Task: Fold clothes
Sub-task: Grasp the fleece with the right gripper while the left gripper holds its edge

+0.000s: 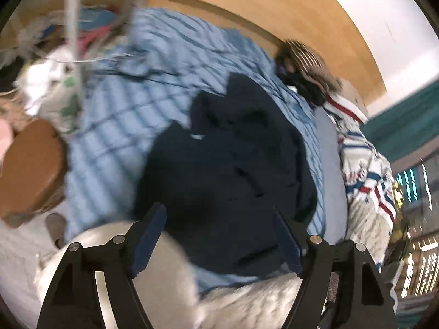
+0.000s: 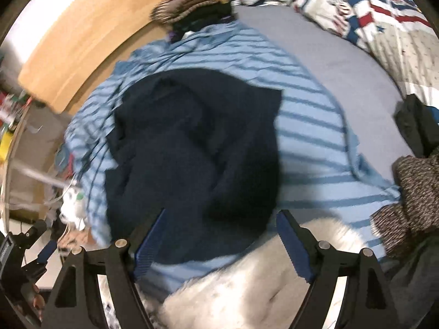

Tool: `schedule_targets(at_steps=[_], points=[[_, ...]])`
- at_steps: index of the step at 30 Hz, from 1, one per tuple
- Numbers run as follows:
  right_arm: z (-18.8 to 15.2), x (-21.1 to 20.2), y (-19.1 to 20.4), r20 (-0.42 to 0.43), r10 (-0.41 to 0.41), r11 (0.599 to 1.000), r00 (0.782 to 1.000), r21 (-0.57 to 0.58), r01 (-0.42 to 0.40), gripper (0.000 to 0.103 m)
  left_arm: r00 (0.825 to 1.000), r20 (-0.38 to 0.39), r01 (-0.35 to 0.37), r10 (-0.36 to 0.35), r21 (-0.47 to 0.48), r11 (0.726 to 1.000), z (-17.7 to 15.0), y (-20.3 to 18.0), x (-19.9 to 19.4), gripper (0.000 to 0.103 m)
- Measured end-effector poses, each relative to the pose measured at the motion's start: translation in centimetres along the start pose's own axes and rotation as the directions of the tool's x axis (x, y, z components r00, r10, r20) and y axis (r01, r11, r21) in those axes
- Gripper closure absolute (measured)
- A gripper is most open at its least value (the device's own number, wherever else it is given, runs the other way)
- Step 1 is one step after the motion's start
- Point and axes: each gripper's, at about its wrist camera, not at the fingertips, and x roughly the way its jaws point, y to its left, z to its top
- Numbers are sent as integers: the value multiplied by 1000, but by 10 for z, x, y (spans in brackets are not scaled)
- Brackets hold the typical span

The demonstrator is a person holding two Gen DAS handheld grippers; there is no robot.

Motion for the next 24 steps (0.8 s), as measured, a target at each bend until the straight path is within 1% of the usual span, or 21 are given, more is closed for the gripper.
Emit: schedule_targets(at_steps=[1, 4, 6, 8, 10, 12, 13, 14, 15, 16, 17, 18, 19, 20, 21, 22, 24], points=[[9, 4, -5, -6, -10, 1000, 1000, 8, 10, 19, 999, -34, 11, -10, 11, 1000, 8, -9, 19, 25], [44, 27, -18, -43, -40, 999, 998, 1, 40, 17, 994, -113, -9, 14, 38, 999, 27, -29, 68, 25], [66, 44, -21, -65, -60, 998, 996, -27, 59, 17, 988, -147, -35, 39, 28, 999, 33, -41, 93, 25], [90, 66, -21, -77, -83, 995, 994, -60, 79, 17, 985, -171, -40, 36, -21, 999, 39, -49, 117, 25], [115, 94, -17, -95, -97, 990, 991, -107, 87, 16, 985, -170, -29, 19, -58, 998, 42, -50, 131, 25], [134, 123, -13, -109, -124, 983, 986, -151, 107, 16, 988, -155, 3, -18, -93, 996, 44, -44, 145, 25], [142, 137, -10, -115, -138, 978, 984, -170, 117, 15, 991, -123, 43, -58, -123, 991, 45, -36, 150, 25], [148, 150, -8, -126, -154, 973, 980, -191, 128, 14, 992, -103, 62, -77, -146, 987, 45, -29, 154, 25], [150, 164, -5, -147, -173, 967, 974, -216, 139, 14, 993, -89, 66, -82, -175, 982, 43, -21, 157, 25], [151, 176, -2, -161, -188, 960, 969, -239, 146, 16, 994, -80, 56, -75, -221, 974, 43, -9, 160, 25], [149, 185, 0, -164, -196, 954, 967, -261, 149, 38, 995, -73, 52, -73, -262, 964, 43, 0, 161, 25], [147, 194, 3, -167, -204, 947, 965, -283, 152, 62, 995, -66, 48, -72, -303, 952, 44, 8, 162, 25], [146, 200, 4, -162, -211, 943, 964, -292, 157, 96, 995, -51, 59, -82, -353, 934, 44, 19, 162, 25], [147, 197, 1, -151, -187, 952, 971, -271, 142, 97, 995, -24, 78, -96, -394, 916, 44, 28, 161, 25], [151, 191, -4, -149, -122, 969, 981, -232, 85, 98, 995, -5, 89, -100, -421, 903, 45, 33, 161, 25], [156, 182, -11, -132, -81, 978, 988, -203, 53, 98, 995, 20, 98, -100, -459, 883, 45, 37, 158, 25], [169, 153, -29, -58, -83, 981, 995, -179, 71, 99, 993, 63, 117, -99, -528, 841, 44, 43, 153, 25]])
